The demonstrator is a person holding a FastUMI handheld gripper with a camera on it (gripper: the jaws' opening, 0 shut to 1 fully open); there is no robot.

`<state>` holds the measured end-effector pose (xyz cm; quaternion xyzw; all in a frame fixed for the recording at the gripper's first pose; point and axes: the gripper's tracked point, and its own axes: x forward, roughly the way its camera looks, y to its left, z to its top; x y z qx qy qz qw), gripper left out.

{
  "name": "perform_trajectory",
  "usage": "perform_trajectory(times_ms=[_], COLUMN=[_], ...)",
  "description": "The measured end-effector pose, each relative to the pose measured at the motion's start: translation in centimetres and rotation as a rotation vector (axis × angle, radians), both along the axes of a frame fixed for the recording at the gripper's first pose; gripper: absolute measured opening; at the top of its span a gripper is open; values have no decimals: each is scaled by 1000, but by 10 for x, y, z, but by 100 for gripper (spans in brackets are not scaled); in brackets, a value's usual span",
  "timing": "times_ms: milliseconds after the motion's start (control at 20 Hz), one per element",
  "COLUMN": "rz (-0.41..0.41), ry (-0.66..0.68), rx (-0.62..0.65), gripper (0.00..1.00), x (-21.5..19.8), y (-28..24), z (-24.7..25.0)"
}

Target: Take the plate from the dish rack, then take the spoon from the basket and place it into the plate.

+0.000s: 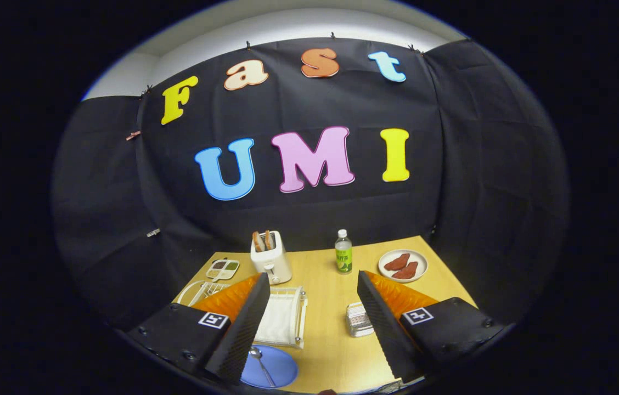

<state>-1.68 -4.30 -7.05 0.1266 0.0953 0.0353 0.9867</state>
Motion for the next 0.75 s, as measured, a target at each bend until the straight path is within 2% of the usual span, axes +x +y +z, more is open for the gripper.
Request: perform_trajectory(times_ms=[350,750], rz=[-54,6], ry=[-86,-52], rx=[-40,-15], gripper=[98,98], x=[1,41], y=[-48,-79], z=[18,-1])
